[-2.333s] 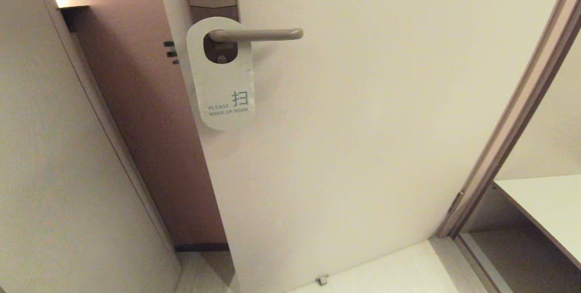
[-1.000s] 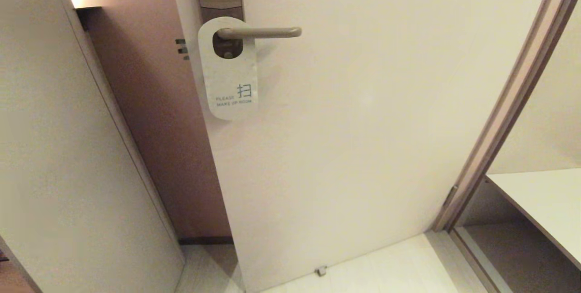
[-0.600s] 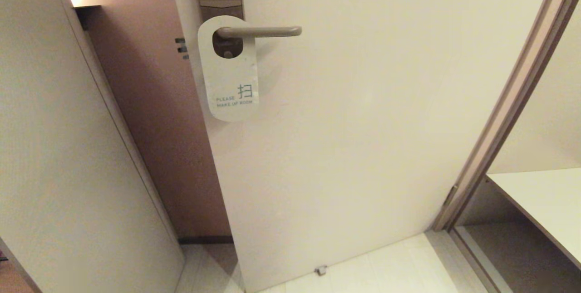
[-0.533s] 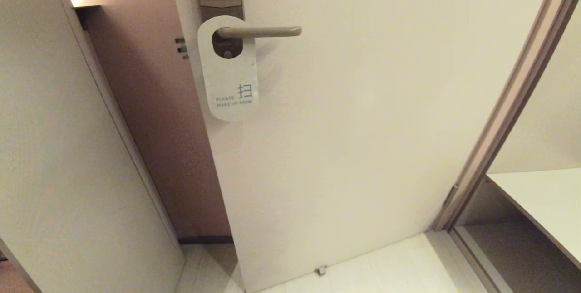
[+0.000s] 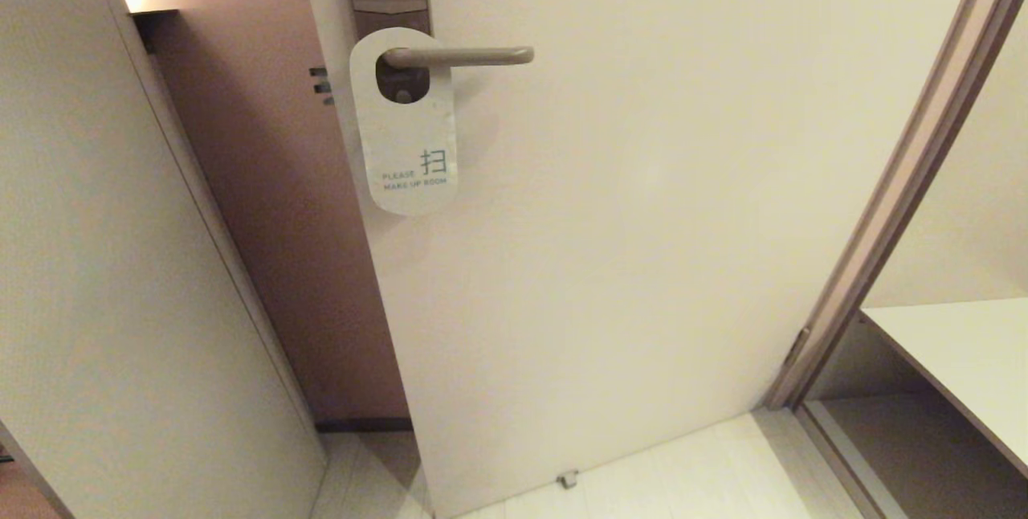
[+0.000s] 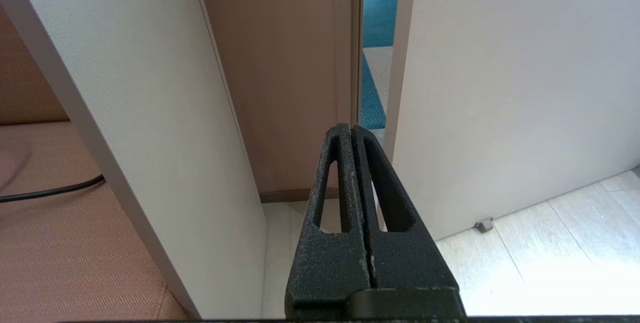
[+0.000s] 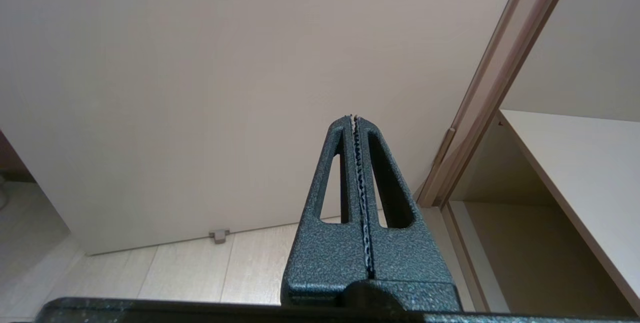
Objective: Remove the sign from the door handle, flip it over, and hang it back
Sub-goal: Take down the sign
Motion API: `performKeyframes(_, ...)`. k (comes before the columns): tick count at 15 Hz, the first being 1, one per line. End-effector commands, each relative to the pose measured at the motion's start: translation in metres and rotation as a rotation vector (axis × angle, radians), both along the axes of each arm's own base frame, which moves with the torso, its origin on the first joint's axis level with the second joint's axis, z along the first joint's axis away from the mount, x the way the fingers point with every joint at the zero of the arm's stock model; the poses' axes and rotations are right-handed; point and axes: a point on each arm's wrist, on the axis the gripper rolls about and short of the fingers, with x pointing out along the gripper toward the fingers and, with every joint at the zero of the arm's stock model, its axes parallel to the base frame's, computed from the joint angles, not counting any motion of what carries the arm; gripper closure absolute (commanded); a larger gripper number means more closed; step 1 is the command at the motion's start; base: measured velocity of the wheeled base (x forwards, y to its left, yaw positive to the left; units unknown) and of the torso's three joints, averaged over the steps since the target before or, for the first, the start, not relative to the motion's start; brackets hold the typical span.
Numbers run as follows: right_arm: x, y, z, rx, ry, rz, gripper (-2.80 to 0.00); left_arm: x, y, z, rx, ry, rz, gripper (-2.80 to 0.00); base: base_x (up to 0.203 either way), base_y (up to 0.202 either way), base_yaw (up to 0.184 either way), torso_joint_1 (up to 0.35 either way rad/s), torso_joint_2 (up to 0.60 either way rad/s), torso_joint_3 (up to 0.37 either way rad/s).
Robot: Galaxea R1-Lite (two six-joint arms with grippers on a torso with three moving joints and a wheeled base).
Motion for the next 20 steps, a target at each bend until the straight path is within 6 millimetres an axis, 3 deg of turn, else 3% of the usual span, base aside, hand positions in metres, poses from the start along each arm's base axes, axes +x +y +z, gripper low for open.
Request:
performKeyframes(1, 0.0, 0.0, 0.0, -0.001, 0.002, 0.001, 0.0, 0.0, 0.0, 0.0, 0.002, 0.001, -0.001, 0.0, 0.0, 0.0, 0.0, 0.0, 0.0, 0.0)
performKeyframes(3, 0.0, 0.0, 0.0, -0.001, 0.002, 0.001, 0.0, 0.0, 0.0, 0.001, 0.016, -0.005, -0.002, 0.0, 0.0, 0.0, 0.0, 0.0, 0.0, 0.0)
performKeyframes(9, 0.0, 0.0, 0.0, -0.001, 0.002, -0.001, 0.0, -0.006, 0.0, 0.031, 0.021, -0.055, -0.012, 0.0, 0.0, 0.0, 0.0, 0.0, 0.0, 0.0)
performKeyframes(16, 0.0, 0.0, 0.0, -0.001, 0.002, 0.001, 0.0, 0.006, 0.001, 0.106, 0.003, -0.066, -0.033, 0.0, 0.0, 0.0, 0.0, 0.0, 0.0, 0.0)
performKeyframes(20, 0.0, 0.0, 0.0, -0.001, 0.002, 0.0, 0.0, 0.026, 0.0, 0.147, 0.0, -0.05, -0.033, 0.0, 0.0, 0.0, 0.0, 0.0, 0.0, 0.0)
